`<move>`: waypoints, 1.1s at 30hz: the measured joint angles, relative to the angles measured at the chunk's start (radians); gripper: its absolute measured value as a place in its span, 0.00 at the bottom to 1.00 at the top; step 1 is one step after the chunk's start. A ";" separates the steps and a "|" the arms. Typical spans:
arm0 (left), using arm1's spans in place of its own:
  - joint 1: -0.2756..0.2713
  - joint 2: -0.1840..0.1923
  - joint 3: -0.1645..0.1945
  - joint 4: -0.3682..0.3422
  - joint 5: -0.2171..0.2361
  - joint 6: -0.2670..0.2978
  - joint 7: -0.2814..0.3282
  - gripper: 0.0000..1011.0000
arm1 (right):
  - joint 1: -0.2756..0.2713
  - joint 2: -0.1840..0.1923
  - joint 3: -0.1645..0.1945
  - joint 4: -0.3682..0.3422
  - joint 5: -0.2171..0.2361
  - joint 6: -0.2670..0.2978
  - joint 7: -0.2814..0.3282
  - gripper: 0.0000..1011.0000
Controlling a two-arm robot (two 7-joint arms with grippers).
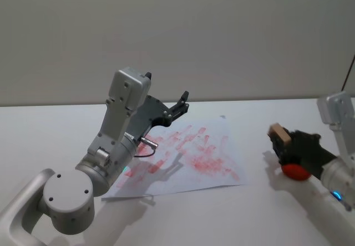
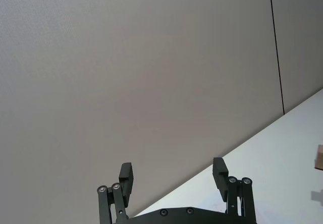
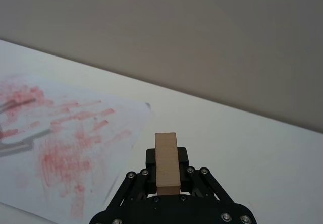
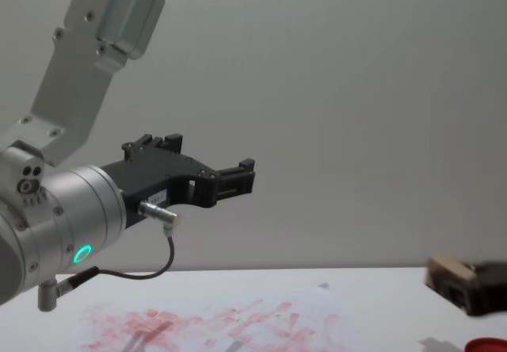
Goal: Use the one hand to pick up the stamp and affix it onto the A4 paper.
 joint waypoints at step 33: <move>0.000 0.000 0.000 0.000 0.000 0.000 0.000 0.99 | 0.168 -0.136 -0.094 0.207 -0.019 -0.001 0.217 0.22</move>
